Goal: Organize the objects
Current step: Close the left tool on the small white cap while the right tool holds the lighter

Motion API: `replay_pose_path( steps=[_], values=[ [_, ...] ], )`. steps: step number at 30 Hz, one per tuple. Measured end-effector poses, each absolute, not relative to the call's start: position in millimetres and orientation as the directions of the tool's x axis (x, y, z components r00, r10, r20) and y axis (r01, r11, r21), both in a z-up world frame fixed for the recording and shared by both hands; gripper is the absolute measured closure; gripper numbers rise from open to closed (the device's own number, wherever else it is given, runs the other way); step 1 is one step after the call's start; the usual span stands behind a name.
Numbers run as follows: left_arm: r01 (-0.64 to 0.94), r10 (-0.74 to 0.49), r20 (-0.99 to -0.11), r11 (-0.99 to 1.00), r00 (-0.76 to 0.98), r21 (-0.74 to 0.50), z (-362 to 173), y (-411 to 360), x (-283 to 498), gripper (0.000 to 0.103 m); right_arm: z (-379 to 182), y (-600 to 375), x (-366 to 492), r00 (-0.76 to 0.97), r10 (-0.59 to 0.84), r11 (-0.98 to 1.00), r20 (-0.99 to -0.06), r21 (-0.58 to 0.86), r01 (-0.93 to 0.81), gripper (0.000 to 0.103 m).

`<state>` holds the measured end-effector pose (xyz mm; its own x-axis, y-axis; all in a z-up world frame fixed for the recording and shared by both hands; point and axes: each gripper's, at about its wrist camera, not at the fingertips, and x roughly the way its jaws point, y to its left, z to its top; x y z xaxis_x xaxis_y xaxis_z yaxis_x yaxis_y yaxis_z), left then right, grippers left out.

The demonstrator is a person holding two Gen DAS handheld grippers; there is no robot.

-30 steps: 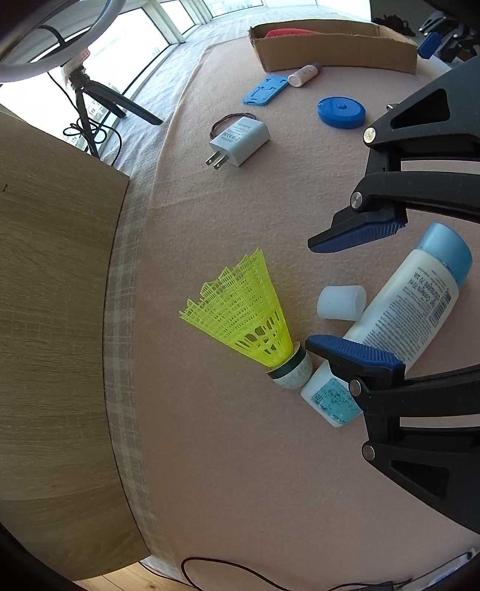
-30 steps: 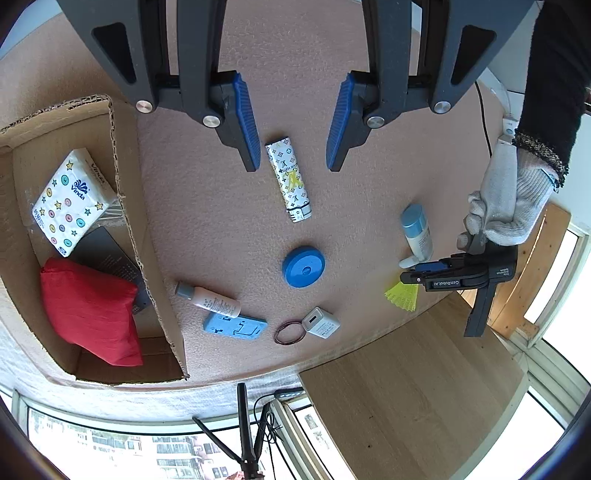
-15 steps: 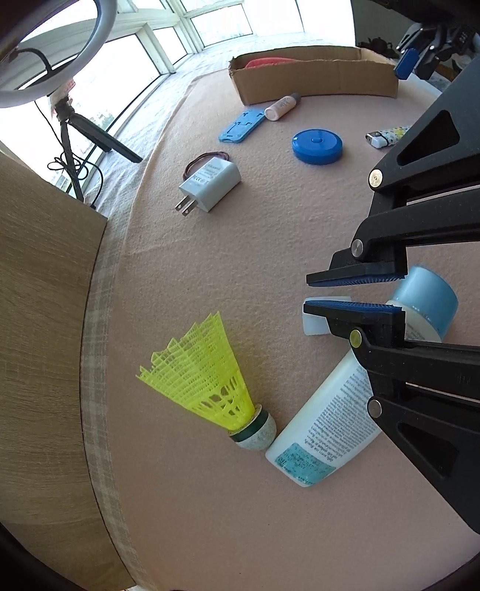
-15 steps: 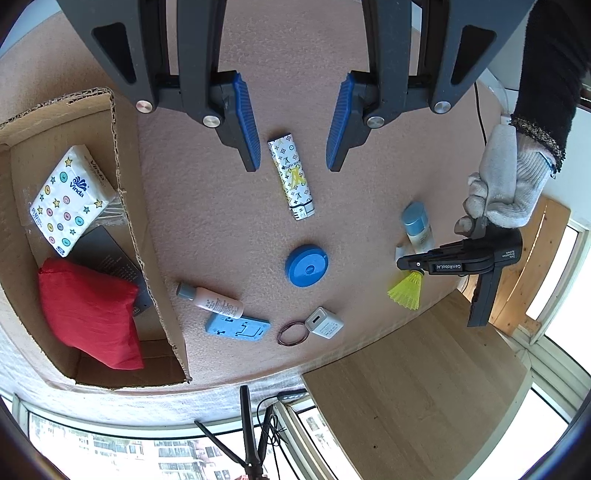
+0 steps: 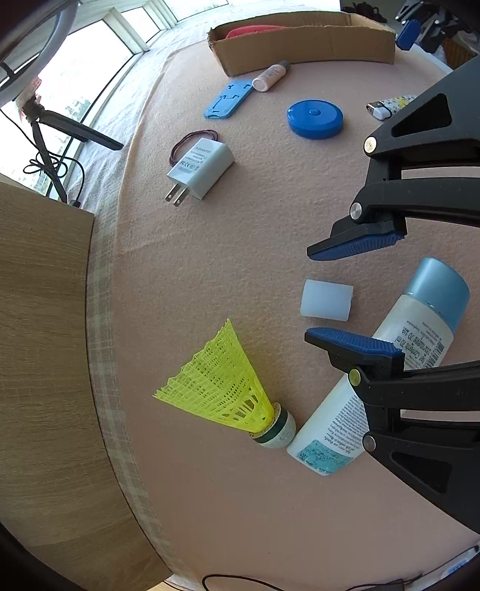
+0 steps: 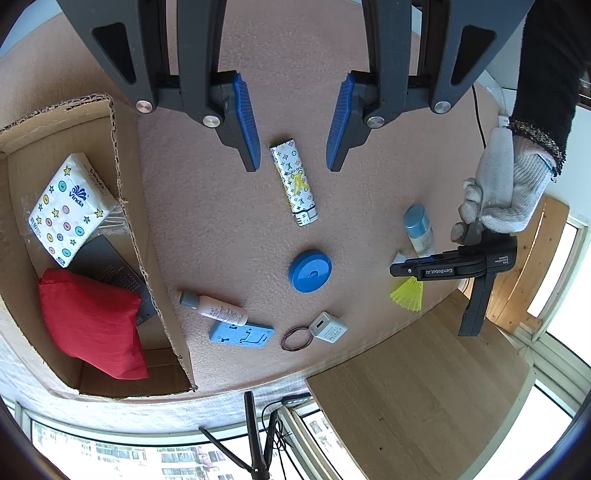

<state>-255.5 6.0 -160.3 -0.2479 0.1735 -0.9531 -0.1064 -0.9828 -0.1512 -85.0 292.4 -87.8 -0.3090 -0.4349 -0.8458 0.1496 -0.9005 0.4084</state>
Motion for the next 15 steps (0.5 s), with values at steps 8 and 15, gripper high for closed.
replay_pose_path(
  steps=[8, 15],
  values=[
    [-0.113, 0.153, -0.947, -0.986, -0.282, -0.126, -161.9, 15.3, -249.1, 0.088, -91.1, 297.5, -85.4, -0.307, -0.436, -0.900, -0.846, 0.416, 0.132, 0.069],
    [-0.101, 0.210, -0.932, -0.977, -0.296, -0.189, -157.4, 12.1, -239.1, 0.094, -99.1, 287.1, -93.9, -0.286, -0.431, -0.902, -0.856, 0.402, 0.157, 0.069]
  ],
)
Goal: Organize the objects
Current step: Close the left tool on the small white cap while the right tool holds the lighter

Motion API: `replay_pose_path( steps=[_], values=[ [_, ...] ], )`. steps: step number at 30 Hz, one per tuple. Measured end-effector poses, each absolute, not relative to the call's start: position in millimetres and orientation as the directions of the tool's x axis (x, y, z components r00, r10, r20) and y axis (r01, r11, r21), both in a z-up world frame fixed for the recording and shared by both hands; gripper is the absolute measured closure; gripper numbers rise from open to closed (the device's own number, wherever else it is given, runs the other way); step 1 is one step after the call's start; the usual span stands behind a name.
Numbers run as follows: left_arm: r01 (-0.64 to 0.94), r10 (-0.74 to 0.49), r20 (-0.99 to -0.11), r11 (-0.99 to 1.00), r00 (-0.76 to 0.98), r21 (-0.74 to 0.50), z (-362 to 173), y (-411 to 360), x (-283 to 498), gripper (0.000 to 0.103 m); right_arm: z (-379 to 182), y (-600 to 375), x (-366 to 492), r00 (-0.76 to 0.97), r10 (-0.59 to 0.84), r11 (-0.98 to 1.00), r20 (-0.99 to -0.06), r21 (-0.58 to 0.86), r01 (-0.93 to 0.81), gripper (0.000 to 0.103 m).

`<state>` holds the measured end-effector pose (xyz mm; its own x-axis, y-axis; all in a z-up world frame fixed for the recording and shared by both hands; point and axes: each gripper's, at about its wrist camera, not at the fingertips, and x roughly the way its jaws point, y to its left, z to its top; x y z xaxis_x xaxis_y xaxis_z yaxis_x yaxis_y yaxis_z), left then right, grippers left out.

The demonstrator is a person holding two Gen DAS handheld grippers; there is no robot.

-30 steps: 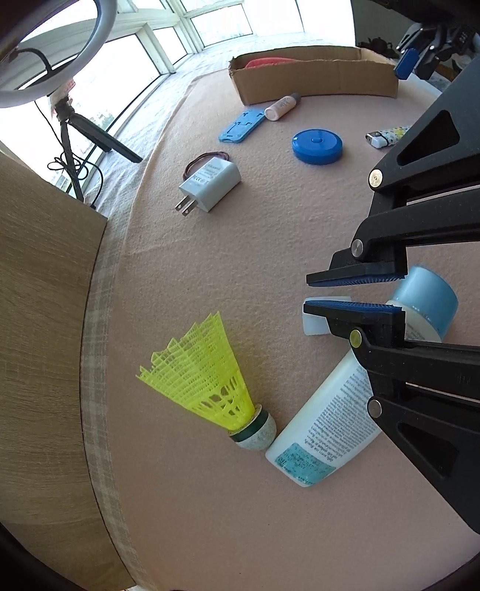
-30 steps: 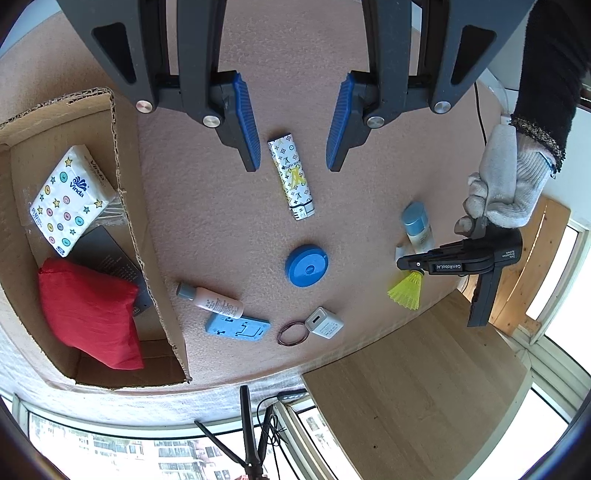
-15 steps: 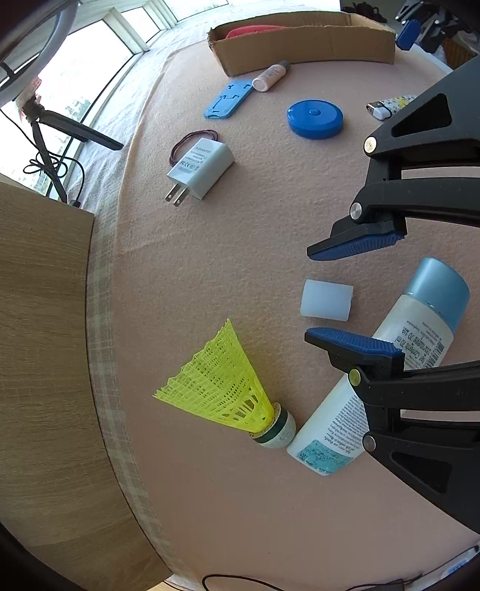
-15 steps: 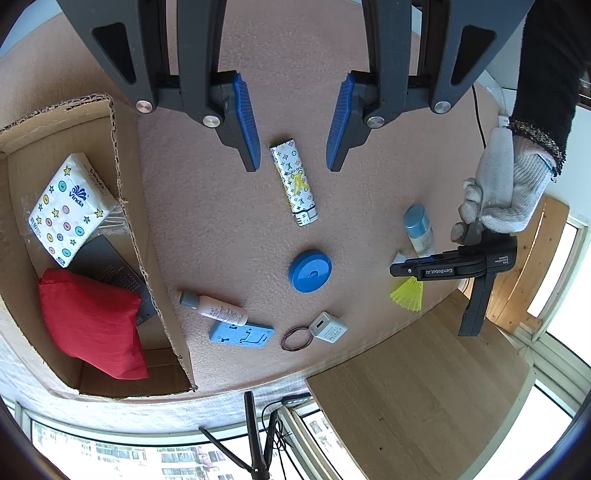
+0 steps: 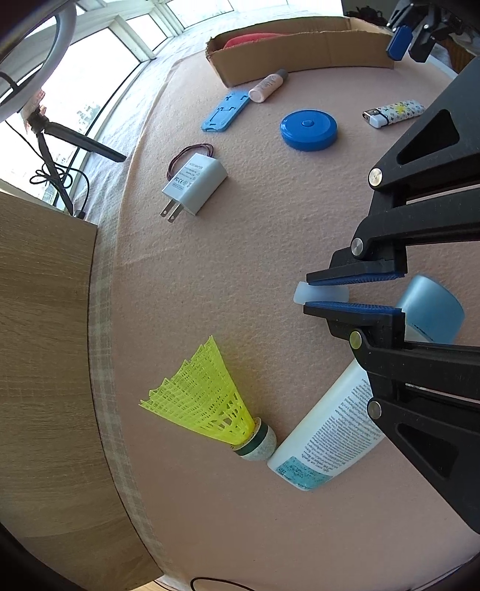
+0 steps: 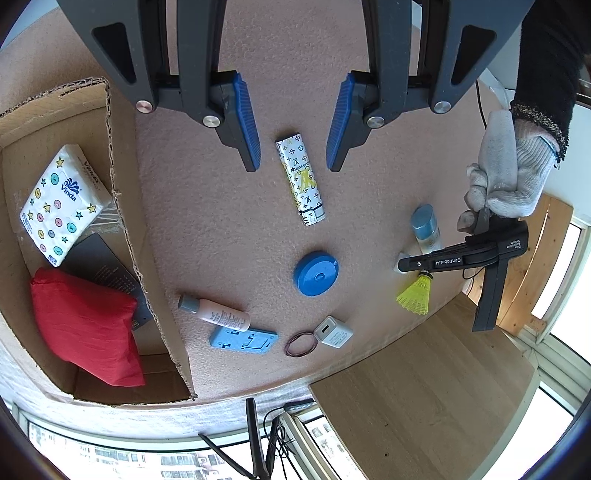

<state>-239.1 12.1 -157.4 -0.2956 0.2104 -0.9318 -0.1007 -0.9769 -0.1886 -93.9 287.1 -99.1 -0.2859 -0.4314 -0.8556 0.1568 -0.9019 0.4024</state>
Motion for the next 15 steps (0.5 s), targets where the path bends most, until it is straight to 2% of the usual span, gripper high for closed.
replay_pose_path(
  steps=[6, 9, 13, 15],
  values=[
    [-0.107, 0.206, -0.928, -0.978, -0.309, -0.181, -154.4, 13.6, -238.0, 0.095, -104.2, 272.1, -103.1, -0.267, -0.427, -0.902, -0.864, 0.389, 0.186, 0.069],
    [-0.101, 0.191, -0.932, -0.981, -0.308, -0.168, -155.6, 13.4, -241.4, 0.087, -106.1, 265.9, -105.0, -0.259, -0.430, -0.900, -0.865, 0.387, 0.201, 0.068],
    [-0.109, 0.183, -0.940, -0.981, -0.287, -0.158, -160.5, 12.8, -245.8, 0.071, -106.9, 262.5, -104.7, -0.258, -0.422, -0.902, -0.869, 0.374, 0.215, 0.064],
    [-0.118, 0.179, -0.941, -0.982, -0.289, -0.150, -162.1, 14.2, -246.8, 0.070, -106.6, 262.2, -105.5, -0.259, -0.418, -0.904, -0.871, 0.370, 0.216, 0.064]
  ],
)
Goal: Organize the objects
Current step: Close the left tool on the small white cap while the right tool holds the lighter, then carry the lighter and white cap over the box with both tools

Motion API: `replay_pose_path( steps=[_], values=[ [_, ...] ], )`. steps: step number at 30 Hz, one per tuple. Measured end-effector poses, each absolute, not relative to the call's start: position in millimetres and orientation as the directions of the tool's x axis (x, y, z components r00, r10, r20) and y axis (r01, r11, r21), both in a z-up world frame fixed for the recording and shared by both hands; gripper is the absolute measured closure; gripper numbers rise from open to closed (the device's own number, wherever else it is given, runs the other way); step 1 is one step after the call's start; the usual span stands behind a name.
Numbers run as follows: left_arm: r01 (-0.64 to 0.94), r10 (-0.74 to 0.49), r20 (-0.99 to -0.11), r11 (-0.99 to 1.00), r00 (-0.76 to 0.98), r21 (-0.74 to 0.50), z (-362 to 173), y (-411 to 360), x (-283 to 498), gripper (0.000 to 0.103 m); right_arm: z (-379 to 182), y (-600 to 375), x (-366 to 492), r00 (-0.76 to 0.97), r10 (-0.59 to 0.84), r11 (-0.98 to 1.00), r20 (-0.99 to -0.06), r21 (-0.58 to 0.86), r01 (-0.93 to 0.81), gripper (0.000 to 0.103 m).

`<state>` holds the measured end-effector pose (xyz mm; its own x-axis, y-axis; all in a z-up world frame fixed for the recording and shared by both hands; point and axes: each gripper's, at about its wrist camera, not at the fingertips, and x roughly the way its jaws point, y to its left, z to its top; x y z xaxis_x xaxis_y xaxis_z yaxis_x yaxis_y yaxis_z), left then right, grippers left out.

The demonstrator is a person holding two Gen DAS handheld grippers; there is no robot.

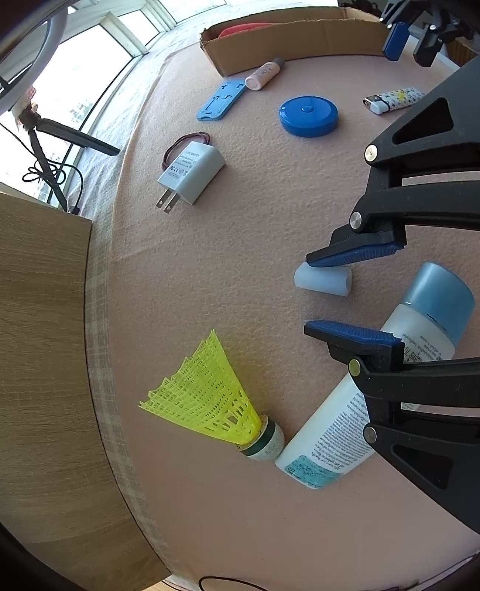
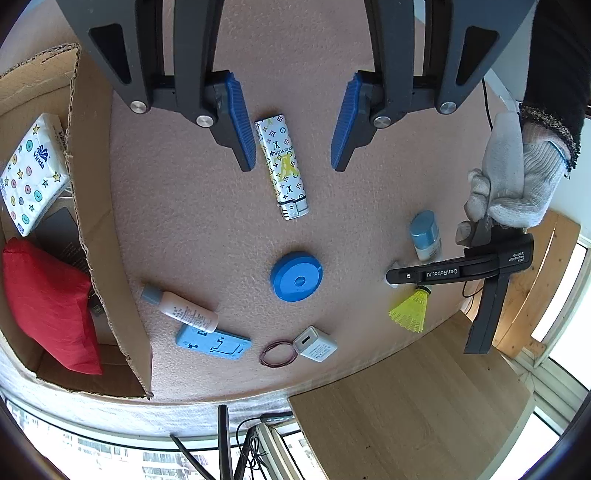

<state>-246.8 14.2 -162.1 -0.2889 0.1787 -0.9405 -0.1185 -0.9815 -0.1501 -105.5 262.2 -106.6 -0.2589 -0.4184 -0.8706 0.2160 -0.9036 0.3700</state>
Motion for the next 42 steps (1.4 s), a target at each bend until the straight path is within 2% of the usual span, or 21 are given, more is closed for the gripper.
replay_pose_path(
  steps=[4, 8, 11, 24, 42],
  values=[
    [-0.125, 0.180, -0.940, -0.981, -0.290, -0.149, -161.8, 16.8, -248.0, 0.071, -108.0, 262.9, -107.0, -0.257, -0.412, -0.907, -0.874, 0.365, 0.211, 0.064],
    [-0.156, 0.198, -0.938, -0.975, -0.283, -0.159, -162.3, 24.4, -244.3, 0.089, -109.5, 265.1, -107.3, -0.257, -0.407, -0.909, -0.877, 0.363, 0.204, 0.064],
    [-0.159, 0.199, -0.937, -0.974, -0.286, -0.159, -161.4, 28.0, -242.6, 0.093, -111.0, 266.6, -107.2, -0.253, -0.402, -0.911, -0.880, 0.359, 0.201, 0.064],
    [-0.173, 0.268, -0.908, -0.960, -0.321, -0.222, -138.8, 38.0, -196.3, 0.093, -119.3, 255.5, -111.7, -0.238, -0.382, -0.913, -0.893, 0.324, 0.249, 0.064],
    [-0.172, 0.260, -0.900, -0.962, -0.350, -0.211, -140.4, 63.1, -85.1, 0.093, -144.2, 207.7, -113.5, -0.264, -0.206, -0.907, -0.942, 0.083, 0.412, 0.064]
  ],
)
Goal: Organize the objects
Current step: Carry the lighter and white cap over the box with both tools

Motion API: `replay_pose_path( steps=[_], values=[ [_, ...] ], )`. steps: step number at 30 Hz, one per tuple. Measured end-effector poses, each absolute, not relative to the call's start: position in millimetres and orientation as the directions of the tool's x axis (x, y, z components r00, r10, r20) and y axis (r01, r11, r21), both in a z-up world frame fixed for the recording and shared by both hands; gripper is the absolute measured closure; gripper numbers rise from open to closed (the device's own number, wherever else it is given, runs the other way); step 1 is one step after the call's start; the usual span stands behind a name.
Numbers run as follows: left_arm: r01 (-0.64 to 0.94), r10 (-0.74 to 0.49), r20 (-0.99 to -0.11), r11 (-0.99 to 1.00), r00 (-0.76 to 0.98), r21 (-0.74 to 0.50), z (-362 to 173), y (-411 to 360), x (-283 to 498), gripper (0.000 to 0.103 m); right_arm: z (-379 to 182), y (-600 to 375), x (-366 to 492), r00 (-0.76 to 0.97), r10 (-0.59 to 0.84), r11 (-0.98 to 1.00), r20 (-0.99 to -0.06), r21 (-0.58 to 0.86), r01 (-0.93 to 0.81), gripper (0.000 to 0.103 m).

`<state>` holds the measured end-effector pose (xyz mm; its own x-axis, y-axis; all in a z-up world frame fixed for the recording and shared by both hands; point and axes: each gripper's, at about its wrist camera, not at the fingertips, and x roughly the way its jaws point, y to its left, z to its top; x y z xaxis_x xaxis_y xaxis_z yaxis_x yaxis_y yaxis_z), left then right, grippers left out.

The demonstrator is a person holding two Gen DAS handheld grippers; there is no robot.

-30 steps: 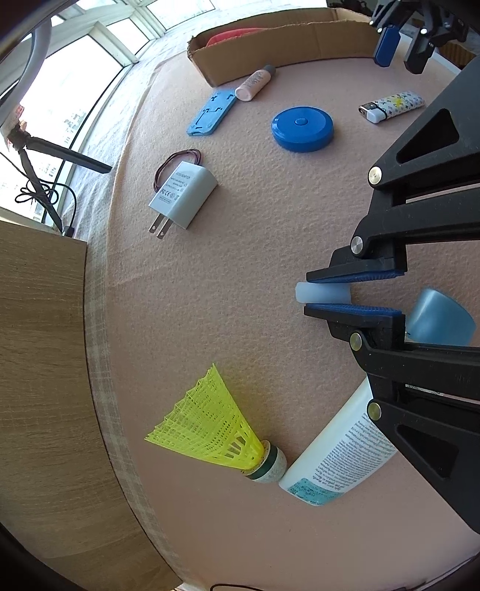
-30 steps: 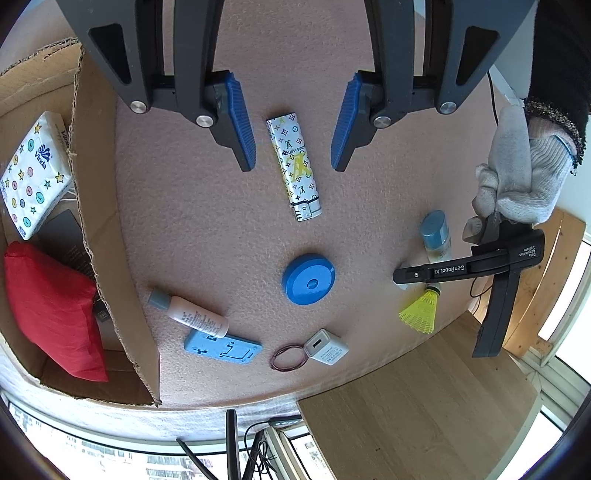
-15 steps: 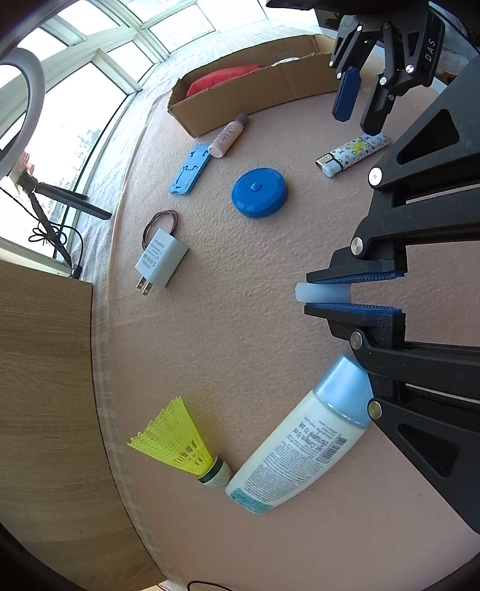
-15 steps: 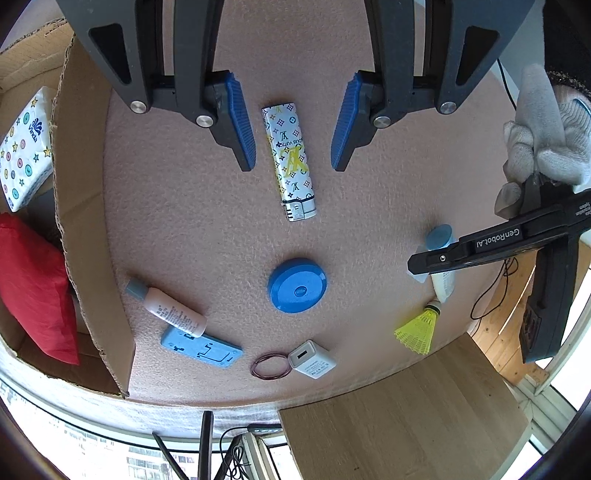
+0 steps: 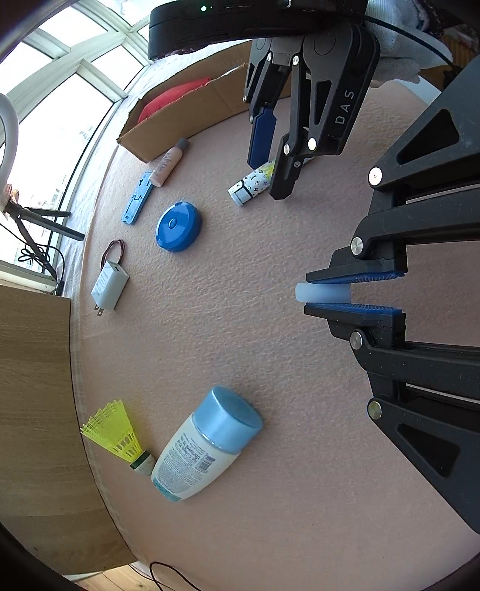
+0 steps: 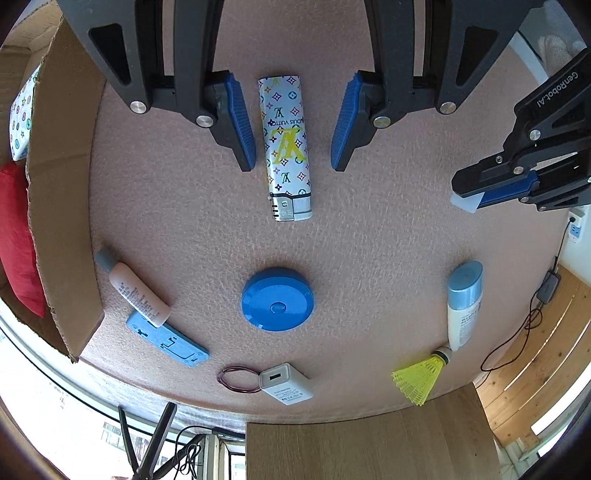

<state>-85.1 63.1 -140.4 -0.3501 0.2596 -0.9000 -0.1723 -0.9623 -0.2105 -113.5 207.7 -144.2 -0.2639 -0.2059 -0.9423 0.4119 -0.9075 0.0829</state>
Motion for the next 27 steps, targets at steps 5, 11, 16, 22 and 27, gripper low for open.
replay_pose_path(
  steps=[5, 11, 16, 22, 27],
  values=[
    [-0.167, 0.272, -0.896, -0.960, -0.352, -0.226, -141.0, 65.7, -78.5, 0.093, -144.3, 200.7, -108.4, -0.297, -0.172, -0.900, -0.939, 0.027, 0.436, 0.074],
    [-0.162, 0.282, -0.893, -0.957, -0.350, -0.239, -141.1, 67.7, -77.7, 0.093, -143.1, 205.7, -104.1, -0.307, -0.187, -0.898, -0.933, 0.036, 0.438, 0.082],
    [-0.177, 0.302, -0.885, -0.951, -0.354, -0.254, -134.4, 76.0, -78.3, 0.093, -134.4, 216.2, -98.9, -0.311, -0.227, -0.905, -0.923, 0.082, 0.417, 0.082],
    [-0.219, 0.336, -0.863, -0.938, -0.378, -0.270, -115.2, 98.2, -83.1, 0.093, -99.6, 241.0, -90.9, -0.366, -0.285, -0.913, -0.886, 0.135, 0.384, 0.082],
    [-0.285, 0.383, -0.839, -0.915, -0.385, -0.287, -97.2, 131.1, -89.0, 0.093, -67.7, 276.5, -87.6, -0.425, -0.310, -0.927, -0.850, 0.171, 0.335, 0.082]
  ],
)
